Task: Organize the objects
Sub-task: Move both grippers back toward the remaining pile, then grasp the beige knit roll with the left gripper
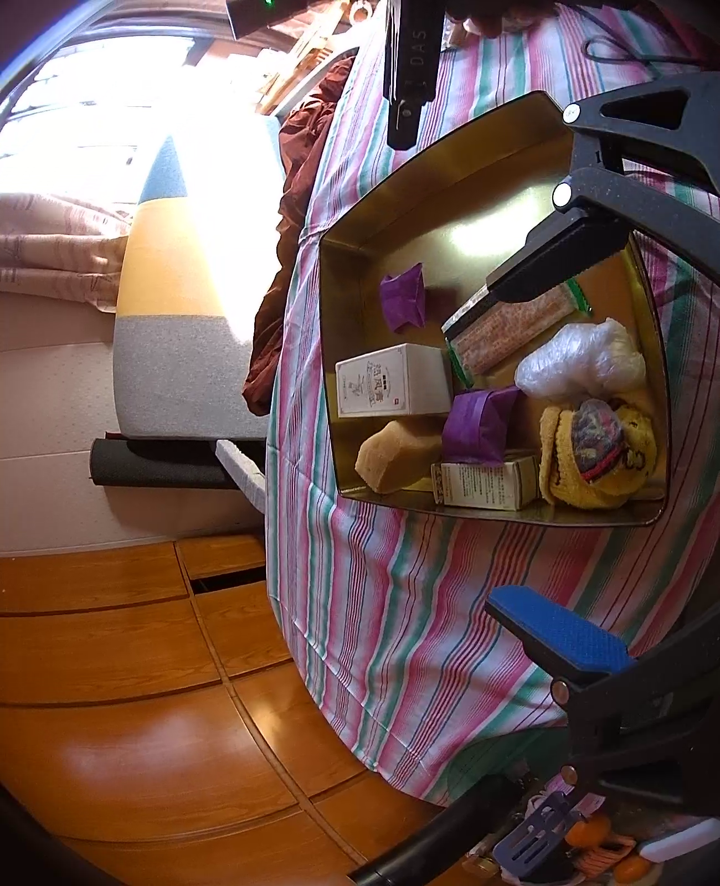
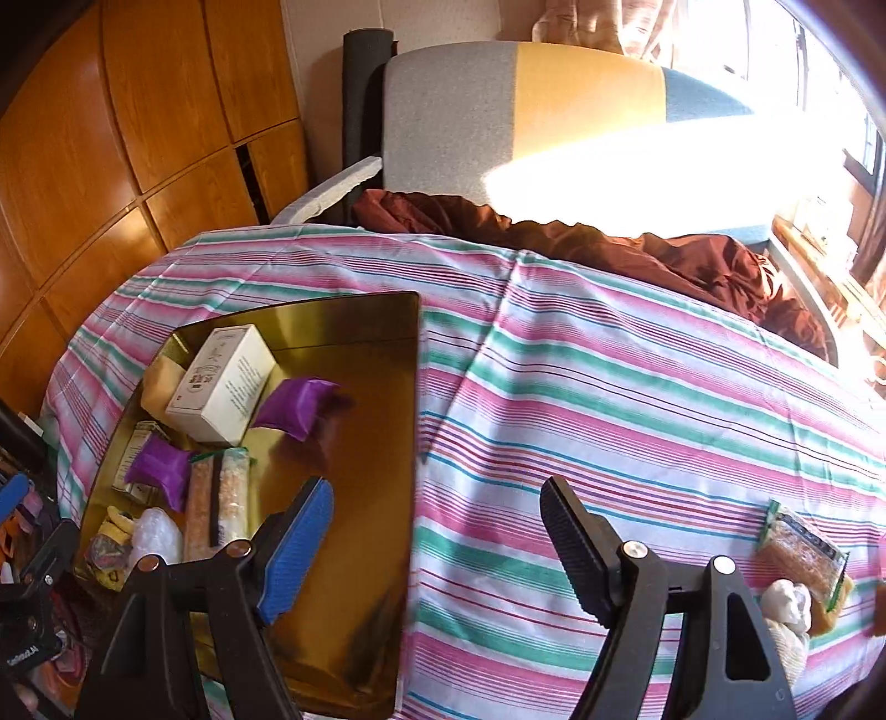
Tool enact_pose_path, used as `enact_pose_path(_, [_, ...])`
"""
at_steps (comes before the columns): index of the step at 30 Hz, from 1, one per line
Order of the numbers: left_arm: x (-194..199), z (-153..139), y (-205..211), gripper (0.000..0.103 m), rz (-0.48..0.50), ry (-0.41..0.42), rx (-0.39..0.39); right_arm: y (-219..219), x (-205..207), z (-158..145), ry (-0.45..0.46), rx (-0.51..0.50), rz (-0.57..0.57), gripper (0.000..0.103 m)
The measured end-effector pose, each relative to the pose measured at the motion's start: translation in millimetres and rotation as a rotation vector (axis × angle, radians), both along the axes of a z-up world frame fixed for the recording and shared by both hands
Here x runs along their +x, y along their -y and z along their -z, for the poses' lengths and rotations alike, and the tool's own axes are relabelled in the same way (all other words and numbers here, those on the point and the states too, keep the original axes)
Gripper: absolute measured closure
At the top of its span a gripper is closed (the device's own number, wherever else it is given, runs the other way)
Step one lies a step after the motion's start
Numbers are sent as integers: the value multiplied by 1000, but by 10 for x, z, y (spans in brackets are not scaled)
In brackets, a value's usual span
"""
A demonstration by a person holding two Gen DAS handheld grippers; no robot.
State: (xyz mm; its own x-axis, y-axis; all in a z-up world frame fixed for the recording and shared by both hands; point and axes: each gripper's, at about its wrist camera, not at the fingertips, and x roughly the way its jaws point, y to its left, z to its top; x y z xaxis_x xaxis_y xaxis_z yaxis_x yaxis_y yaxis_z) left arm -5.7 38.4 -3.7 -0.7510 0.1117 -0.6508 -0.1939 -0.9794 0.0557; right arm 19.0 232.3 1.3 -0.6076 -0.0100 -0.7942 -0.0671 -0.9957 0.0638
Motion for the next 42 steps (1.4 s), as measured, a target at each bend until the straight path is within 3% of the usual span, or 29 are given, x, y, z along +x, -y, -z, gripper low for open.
enact_pose_path(19, [112, -53, -824, 0, 223, -6, -65, -1899, 896, -104, -38, -17, 426, 24])
enact_pose_path(26, [151, -109, -1200, 0, 348, 10, -37, -2535, 1278, -86, -118, -136, 624, 22])
enact_pose_path(33, [182, -92, -1842, 0, 495, 60, -24, -2941, 1744, -98, -270, -351, 757, 19])
enact_pose_path(38, [261, 48, -2372, 0, 620, 137, -8, -3164, 2033, 91, -333, -543, 844, 14])
enact_pose_path(42, [354, 188, -2779, 0, 723, 217, 20, -3205, 2142, 112, -395, -578, 891, 14])
